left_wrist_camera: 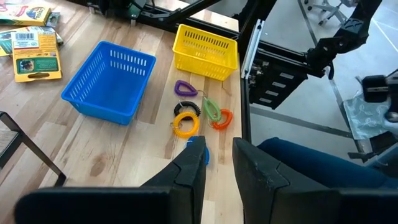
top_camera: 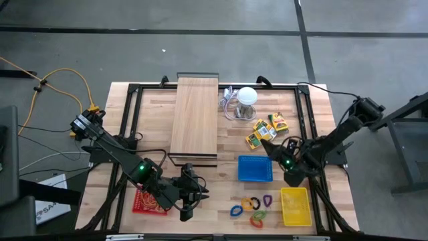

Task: Pick & Place Office Desk Supplies
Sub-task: Put the bottom yellow crayon box into the blue bin

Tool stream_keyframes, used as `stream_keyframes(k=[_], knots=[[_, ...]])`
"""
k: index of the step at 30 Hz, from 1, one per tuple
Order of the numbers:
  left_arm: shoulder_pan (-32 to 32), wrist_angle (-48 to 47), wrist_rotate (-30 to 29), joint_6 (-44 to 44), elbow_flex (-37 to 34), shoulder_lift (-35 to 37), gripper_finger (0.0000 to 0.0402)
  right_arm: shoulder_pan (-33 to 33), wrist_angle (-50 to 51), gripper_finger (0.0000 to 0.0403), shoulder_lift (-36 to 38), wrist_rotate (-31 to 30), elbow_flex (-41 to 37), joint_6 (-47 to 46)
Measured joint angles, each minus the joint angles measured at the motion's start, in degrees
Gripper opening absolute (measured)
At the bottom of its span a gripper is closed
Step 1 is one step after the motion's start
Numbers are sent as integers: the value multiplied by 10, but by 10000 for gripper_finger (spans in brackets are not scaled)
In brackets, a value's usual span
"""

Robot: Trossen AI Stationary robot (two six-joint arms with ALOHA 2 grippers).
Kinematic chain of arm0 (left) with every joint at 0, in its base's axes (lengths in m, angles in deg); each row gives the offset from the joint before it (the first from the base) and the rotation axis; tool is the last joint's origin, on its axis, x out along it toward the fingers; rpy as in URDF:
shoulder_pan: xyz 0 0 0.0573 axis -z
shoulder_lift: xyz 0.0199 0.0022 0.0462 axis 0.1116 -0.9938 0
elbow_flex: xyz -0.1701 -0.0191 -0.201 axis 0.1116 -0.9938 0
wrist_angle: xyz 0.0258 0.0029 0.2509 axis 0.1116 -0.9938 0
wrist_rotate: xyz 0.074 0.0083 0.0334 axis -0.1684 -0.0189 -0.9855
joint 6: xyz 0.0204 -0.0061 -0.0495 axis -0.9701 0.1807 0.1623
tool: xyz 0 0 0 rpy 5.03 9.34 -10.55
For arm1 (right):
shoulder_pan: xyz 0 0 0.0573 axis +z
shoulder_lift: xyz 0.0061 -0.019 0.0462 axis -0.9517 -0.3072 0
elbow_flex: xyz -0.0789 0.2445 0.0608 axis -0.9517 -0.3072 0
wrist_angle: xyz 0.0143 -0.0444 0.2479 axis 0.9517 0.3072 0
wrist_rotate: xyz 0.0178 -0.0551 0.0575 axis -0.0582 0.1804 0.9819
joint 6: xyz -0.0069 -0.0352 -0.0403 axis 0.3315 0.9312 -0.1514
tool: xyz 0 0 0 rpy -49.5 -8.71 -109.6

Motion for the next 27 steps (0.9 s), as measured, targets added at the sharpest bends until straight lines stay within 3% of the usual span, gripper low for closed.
stream_keyframes(k=[4,7,20,27], knots=[[0,0,0,0,0,0,77,0,183,111,0,29,-1,-213],[0,0,0,0,0,0,77,-3,258,111,0,64,-1,-316],[0,6,0,0,0,0,77,-57,353,111,0,187,-1,-497],[0,7,0,0,0,0,77,-106,401,111,0,224,-1,-521]])
